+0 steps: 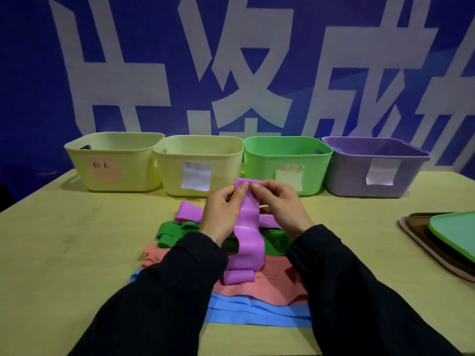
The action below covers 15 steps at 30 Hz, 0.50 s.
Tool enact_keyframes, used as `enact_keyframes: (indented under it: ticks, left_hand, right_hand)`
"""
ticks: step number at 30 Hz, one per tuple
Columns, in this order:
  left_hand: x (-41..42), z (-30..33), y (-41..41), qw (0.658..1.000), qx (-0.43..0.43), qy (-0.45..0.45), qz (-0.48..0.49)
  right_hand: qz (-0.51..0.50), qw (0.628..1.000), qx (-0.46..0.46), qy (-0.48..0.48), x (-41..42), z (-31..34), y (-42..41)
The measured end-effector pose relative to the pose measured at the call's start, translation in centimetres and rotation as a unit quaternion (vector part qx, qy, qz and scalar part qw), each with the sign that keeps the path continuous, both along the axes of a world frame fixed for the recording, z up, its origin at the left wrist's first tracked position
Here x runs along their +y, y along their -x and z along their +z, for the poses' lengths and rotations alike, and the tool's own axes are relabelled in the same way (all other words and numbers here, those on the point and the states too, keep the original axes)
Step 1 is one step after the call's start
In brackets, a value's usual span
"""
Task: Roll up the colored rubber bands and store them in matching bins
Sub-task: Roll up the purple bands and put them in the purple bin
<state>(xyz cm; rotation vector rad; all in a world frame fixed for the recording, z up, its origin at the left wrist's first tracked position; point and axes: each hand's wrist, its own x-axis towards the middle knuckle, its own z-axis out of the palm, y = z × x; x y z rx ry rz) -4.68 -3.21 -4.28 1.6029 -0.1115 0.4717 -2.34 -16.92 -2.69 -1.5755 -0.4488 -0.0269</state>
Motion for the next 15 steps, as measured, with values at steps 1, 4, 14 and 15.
enact_keyframes:
  ticks: [1, 4, 14, 15]
  left_hand:
    - [0.0, 0.2, 0.0, 1.0, -0.006, 0.006, -0.007]
    - [0.0, 0.2, 0.1, 1.0, -0.007, 0.002, -0.023]
    - [0.8, -0.7, -0.8, 0.999, -0.03, 0.039, -0.017]
    - [0.6, -0.5, -0.5, 0.998, -0.039, 0.041, -0.022]
  right_hand:
    - [0.001, 1.0, 0.0, -0.013, 0.0, -0.1, 0.0]
    - [-0.003, 0.999, -0.022, -0.036, 0.1, -0.3, -0.1]
    - [-0.019, 0.994, -0.08, -0.074, 0.5, -1.0, -0.7]
    - [-0.014, 0.993, -0.082, -0.079, 0.3, -0.9, -0.5]
